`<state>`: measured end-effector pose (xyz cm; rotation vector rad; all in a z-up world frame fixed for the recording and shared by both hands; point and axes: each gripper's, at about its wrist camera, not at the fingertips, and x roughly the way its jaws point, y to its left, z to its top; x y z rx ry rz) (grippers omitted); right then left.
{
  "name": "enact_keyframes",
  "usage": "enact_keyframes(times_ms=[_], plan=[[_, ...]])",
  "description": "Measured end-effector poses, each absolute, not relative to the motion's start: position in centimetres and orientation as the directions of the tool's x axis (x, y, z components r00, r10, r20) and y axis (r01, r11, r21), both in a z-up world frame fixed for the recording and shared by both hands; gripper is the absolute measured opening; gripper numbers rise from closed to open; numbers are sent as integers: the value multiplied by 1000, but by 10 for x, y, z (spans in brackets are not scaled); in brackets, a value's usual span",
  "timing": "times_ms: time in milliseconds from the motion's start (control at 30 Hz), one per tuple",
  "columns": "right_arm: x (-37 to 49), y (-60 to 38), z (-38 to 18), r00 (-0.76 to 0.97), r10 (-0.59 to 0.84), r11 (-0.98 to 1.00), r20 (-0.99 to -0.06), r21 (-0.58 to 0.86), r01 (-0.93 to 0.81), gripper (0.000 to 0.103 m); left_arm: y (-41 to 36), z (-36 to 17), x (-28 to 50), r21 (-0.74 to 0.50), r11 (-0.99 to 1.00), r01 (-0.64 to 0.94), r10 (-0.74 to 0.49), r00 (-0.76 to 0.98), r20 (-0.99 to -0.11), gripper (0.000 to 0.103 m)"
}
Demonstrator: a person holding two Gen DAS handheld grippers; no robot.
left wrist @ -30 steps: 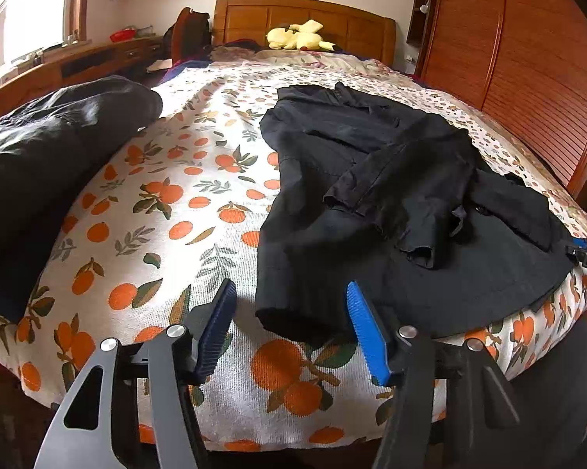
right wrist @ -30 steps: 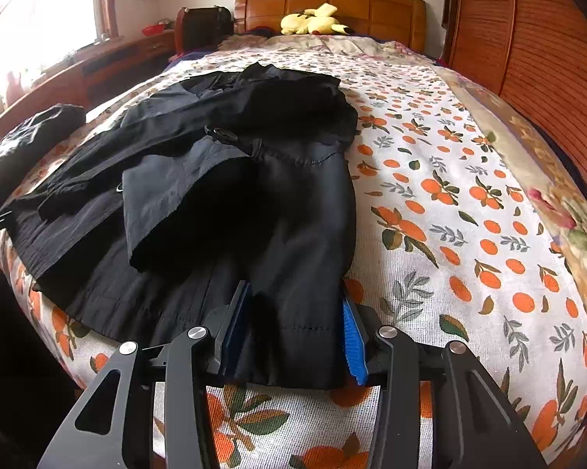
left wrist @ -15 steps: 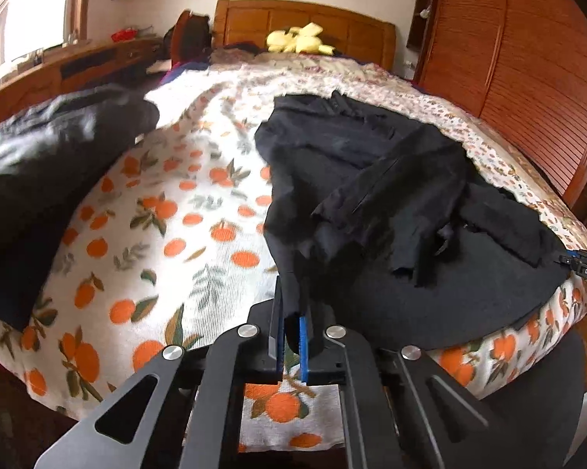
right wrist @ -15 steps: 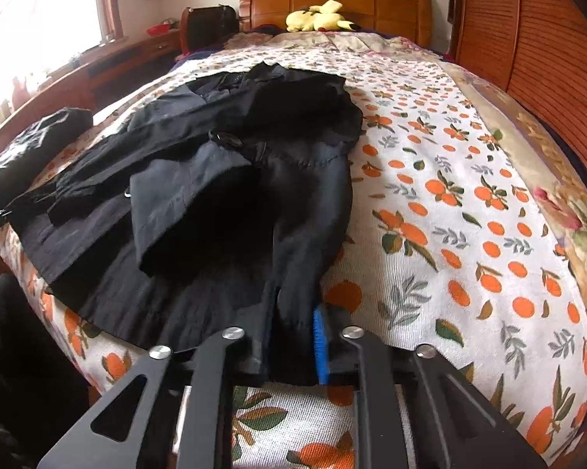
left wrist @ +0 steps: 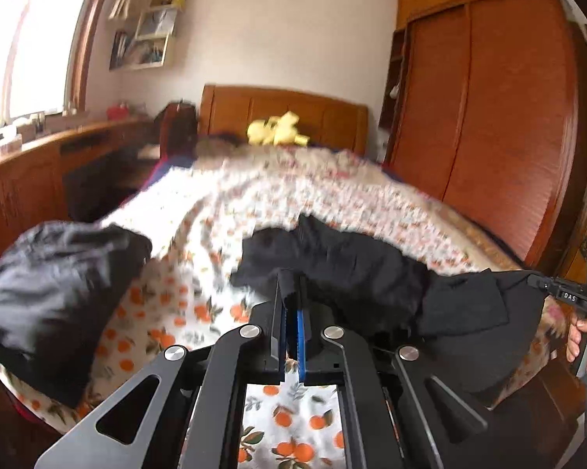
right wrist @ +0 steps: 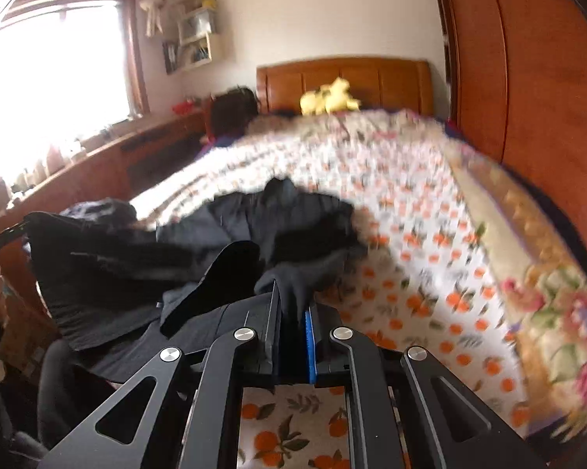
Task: Fold large clothes
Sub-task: 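Lift the hem with both grippers, fold it onto the collar, open both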
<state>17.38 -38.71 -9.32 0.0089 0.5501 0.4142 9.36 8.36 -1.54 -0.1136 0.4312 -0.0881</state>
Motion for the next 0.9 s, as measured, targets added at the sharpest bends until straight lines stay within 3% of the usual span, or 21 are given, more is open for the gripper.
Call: enact_keyframes(times_ms=[267, 467, 900], plan=[[105, -404, -10, 841, 363, 923, -402, 35, -382, 8, 59, 57, 15, -92, 989, 116, -137, 954, -267, 3], [63, -410, 21, 862, 377, 914, -340, -13, -405, 8, 46, 83, -37, -90, 984, 155, -170, 966, -193, 4], [121, -382, -31, 814, 347, 902, -466, -71, -426, 9, 55, 37, 34, -83, 992, 93, -116, 937, -329, 5]])
